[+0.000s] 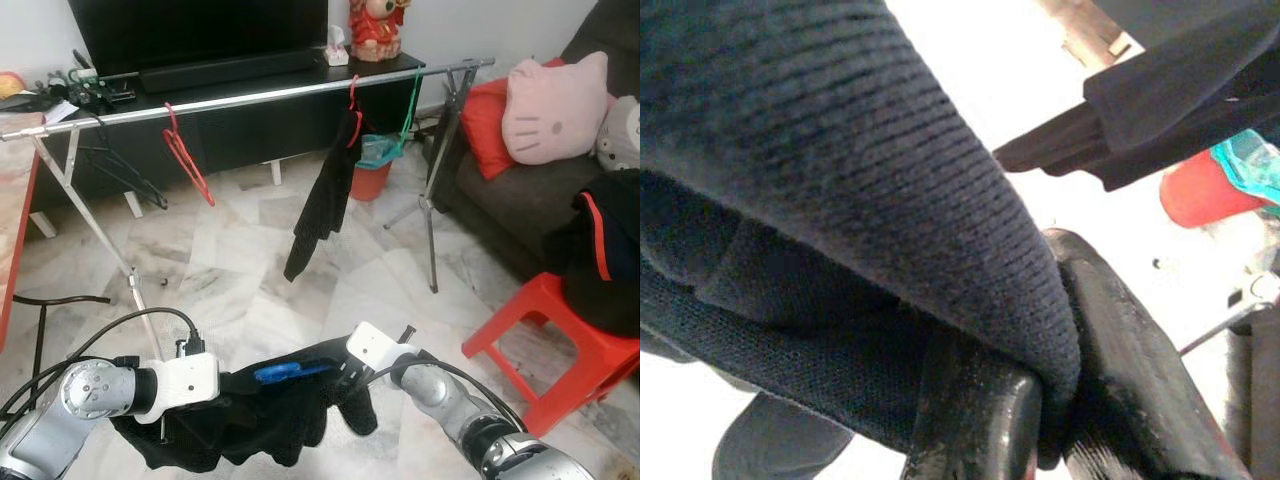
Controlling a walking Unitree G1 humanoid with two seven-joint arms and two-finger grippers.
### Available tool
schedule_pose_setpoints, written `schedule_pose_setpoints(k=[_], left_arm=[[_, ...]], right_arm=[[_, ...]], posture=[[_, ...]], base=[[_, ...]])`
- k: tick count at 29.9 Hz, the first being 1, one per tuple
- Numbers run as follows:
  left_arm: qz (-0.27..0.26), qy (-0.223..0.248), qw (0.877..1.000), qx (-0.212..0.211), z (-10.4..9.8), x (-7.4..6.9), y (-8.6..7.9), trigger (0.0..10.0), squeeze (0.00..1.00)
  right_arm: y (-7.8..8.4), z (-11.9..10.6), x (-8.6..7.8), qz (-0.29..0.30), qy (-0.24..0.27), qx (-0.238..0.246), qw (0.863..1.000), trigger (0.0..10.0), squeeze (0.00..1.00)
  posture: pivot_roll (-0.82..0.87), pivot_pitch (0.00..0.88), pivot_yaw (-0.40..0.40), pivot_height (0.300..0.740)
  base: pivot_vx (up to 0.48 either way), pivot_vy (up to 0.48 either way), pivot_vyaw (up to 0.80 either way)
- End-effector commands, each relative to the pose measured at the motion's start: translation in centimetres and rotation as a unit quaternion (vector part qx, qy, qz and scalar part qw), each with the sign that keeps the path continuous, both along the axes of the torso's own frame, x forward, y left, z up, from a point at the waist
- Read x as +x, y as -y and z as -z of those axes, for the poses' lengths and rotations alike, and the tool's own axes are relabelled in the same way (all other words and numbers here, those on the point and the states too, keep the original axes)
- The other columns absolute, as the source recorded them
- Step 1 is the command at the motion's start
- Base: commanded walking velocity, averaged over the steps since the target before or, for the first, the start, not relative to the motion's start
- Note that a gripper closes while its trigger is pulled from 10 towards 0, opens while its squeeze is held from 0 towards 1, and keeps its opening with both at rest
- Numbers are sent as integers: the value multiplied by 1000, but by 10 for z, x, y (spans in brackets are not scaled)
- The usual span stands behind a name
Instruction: Hang hanger
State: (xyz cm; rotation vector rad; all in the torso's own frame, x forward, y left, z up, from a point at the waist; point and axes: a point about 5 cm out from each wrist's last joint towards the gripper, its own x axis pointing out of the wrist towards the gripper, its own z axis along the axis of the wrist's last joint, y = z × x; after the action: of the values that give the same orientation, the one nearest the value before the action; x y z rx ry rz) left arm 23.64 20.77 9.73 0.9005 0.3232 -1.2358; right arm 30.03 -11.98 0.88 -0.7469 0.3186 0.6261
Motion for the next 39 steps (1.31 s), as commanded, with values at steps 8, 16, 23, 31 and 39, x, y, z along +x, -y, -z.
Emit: schedule_pose_setpoints(k=[8,16,23,31,39], left_arm=[[-13,42,999,12,-2,13,-11,10000,0],[-23,88,994,65,-19,27,-30,10000,0],[-123,73,986,80,16,33,-30,10000,0],[-200,29,977,-68,29,30,2,10000,0],[-183,32,976,-109,6,39,2,10000,0]], right_arm=[[4,2,0,-2,-15,-10,1000,0,0],[9,8,-5,-6,-22,-43,999,0,0],[3,3,0,47,-19,23,998,10000,0],[3,0,2,76,-11,52,996,10000,1000],[9,3,2,79,-15,27,996,10000,1000]], posture=[[106,0,-35,740],[115,0,-44,740],[110,0,-41,740],[101,0,-45,740],[106,0,-40,740]], base=[[0,0,0],[0,0,0],[0,0,0],[0,0,0],[0,0,0]])
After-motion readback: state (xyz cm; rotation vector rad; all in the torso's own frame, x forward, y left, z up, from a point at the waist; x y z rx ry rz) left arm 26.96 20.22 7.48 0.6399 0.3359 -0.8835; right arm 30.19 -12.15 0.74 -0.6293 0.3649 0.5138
